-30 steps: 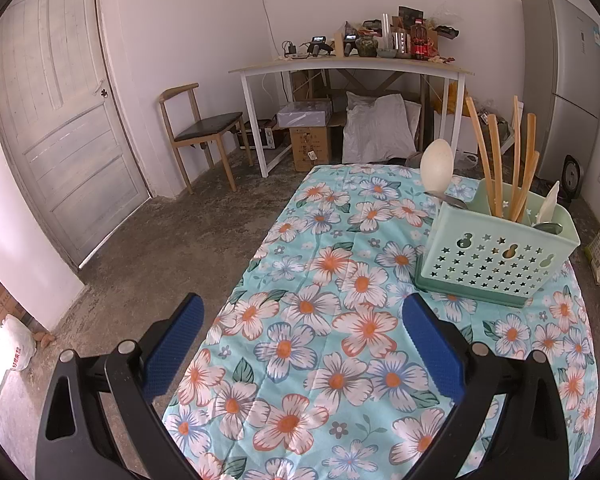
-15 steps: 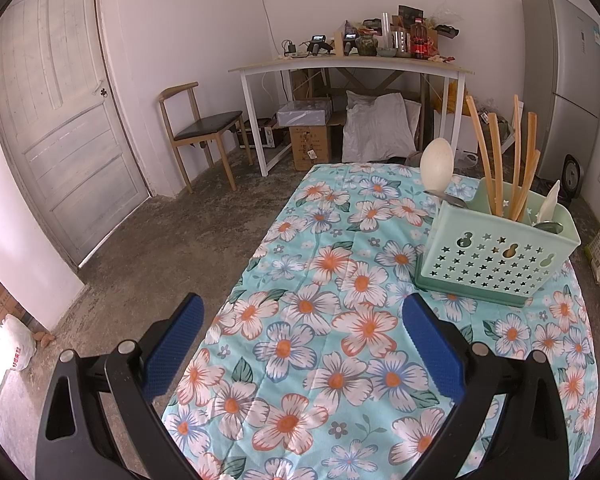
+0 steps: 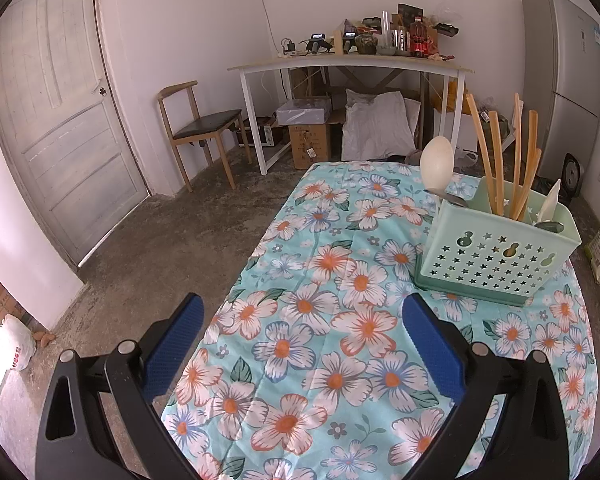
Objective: Organize utensils
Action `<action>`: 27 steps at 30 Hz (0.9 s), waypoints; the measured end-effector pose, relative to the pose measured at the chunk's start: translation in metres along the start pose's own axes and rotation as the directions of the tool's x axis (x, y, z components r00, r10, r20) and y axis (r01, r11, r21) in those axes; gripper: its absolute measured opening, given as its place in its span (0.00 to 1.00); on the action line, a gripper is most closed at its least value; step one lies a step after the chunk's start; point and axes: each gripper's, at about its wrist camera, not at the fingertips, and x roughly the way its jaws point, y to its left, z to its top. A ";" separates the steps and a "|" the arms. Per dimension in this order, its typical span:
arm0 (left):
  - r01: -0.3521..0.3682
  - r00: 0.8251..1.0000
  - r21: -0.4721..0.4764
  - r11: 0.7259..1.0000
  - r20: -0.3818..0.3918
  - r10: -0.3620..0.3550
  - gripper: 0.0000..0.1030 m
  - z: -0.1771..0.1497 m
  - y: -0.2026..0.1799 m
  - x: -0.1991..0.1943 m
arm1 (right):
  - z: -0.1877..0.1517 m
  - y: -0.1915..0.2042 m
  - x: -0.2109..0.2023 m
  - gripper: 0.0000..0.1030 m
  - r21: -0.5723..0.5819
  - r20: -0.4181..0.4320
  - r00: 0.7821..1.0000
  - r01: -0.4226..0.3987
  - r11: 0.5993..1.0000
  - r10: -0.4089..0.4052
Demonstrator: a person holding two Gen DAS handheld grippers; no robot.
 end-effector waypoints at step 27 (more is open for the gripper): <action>0.001 1.000 0.001 1.000 0.000 -0.001 0.95 0.001 0.001 0.000 | 0.000 0.002 0.002 0.92 -0.003 0.001 1.000 -0.009 1.000 0.009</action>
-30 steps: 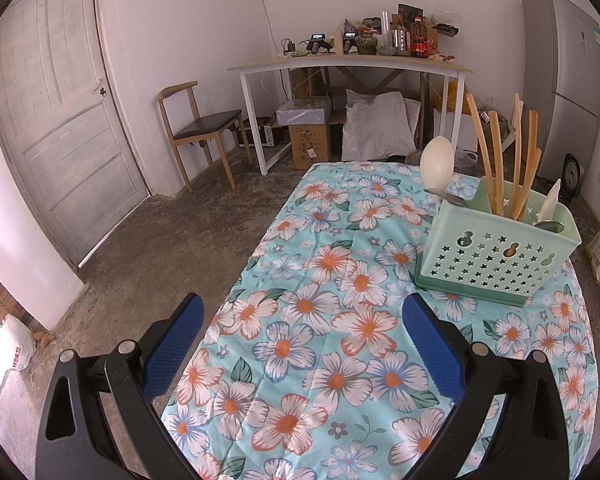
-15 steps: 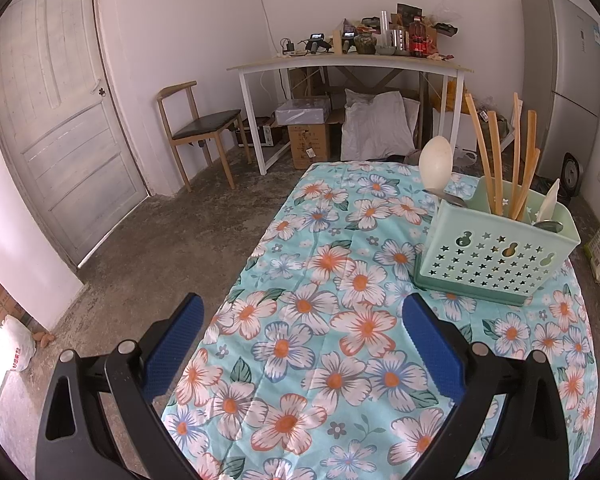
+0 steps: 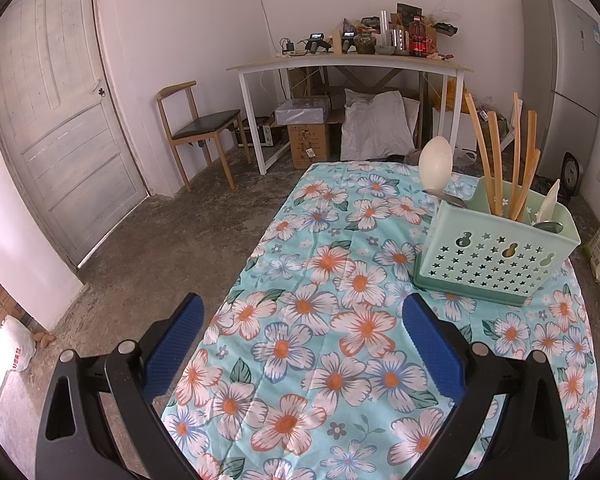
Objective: Organize utensils
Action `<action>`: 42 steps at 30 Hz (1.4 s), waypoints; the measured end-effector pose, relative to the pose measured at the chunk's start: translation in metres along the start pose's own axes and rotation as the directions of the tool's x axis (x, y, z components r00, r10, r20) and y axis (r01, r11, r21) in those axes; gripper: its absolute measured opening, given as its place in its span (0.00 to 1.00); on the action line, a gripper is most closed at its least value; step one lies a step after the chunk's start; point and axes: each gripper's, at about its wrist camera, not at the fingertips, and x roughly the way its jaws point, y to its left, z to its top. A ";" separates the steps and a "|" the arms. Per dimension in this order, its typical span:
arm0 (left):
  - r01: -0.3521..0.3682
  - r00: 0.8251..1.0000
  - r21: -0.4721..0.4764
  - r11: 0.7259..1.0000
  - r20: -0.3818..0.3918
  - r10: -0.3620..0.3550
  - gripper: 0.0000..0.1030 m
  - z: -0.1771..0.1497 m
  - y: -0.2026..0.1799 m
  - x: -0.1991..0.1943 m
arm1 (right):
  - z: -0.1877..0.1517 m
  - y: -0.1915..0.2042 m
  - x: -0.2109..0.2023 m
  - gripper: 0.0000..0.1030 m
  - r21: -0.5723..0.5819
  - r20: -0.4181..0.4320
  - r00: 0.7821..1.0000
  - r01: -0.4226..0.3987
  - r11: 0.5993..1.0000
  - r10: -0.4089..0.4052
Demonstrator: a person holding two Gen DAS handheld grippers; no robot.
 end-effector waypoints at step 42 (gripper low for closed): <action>0.018 1.000 -0.007 1.000 -0.025 -0.018 0.95 -0.005 0.001 0.002 | -0.001 -0.002 0.002 0.92 0.001 -0.002 1.000 -0.011 1.000 0.011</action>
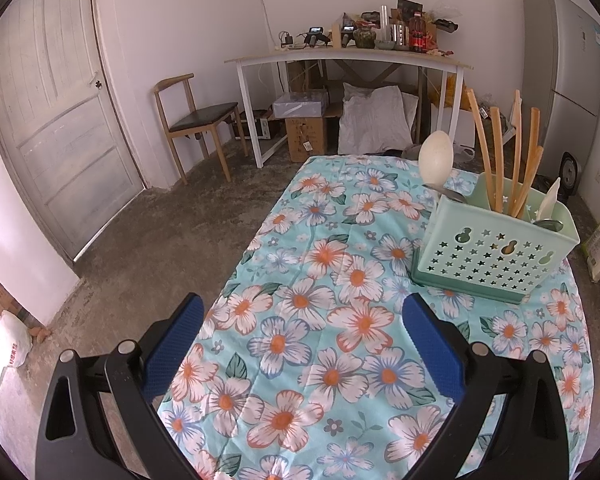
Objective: Organize utensils
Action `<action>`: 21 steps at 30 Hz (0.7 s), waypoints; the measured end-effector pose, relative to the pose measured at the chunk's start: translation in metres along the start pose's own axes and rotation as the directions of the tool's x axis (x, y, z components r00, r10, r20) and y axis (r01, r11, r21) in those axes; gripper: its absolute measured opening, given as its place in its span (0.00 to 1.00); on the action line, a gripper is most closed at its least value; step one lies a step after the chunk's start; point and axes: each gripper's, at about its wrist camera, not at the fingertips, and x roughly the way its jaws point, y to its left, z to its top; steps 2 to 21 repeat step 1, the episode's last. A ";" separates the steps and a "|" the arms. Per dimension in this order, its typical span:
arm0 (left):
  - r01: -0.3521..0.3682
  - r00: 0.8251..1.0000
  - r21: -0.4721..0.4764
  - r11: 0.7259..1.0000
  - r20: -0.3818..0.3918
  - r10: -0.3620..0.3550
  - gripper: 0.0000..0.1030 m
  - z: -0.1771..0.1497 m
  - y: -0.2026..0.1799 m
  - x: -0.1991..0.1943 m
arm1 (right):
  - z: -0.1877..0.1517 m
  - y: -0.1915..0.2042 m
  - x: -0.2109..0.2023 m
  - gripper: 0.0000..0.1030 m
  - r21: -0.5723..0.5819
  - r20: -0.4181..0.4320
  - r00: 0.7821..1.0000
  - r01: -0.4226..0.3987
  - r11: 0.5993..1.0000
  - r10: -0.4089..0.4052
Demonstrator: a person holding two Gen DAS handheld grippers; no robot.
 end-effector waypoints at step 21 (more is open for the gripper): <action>0.000 1.000 0.000 1.000 0.000 0.000 0.95 0.001 0.002 0.002 | 0.000 0.000 0.000 0.92 0.000 0.000 1.000 0.000 1.000 0.000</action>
